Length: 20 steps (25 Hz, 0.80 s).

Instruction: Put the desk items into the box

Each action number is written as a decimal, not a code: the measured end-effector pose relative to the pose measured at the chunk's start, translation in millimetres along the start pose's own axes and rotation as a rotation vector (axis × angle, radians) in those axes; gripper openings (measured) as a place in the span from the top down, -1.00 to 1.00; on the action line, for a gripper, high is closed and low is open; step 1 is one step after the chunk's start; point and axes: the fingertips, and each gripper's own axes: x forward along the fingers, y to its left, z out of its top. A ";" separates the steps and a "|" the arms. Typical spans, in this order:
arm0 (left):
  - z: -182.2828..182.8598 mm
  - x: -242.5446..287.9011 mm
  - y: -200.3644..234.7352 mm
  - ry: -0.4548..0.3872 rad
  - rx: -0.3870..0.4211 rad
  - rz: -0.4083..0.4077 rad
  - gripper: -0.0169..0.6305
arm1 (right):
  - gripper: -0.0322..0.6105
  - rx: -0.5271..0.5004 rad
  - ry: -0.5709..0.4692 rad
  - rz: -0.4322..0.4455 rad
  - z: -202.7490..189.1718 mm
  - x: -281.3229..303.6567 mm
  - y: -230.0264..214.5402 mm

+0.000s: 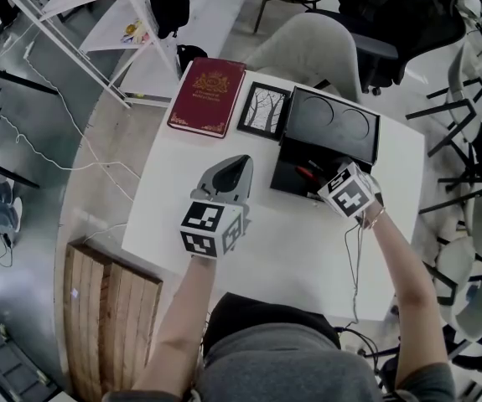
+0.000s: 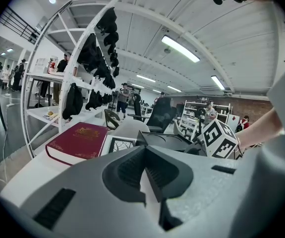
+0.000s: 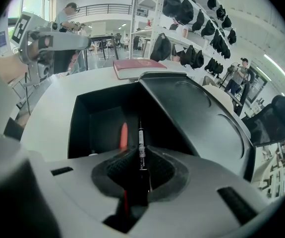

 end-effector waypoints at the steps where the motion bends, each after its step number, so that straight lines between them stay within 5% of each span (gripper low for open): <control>1: 0.2 0.0 -0.1 0.000 0.001 0.000 0.93 | 0.71 0.004 -0.004 -0.003 0.7 -1.1 -0.5; 20: 8.1 0.9 -21.3 -0.018 0.031 -0.028 0.93 | 0.85 0.124 -0.316 -0.075 46.4 -84.0 3.7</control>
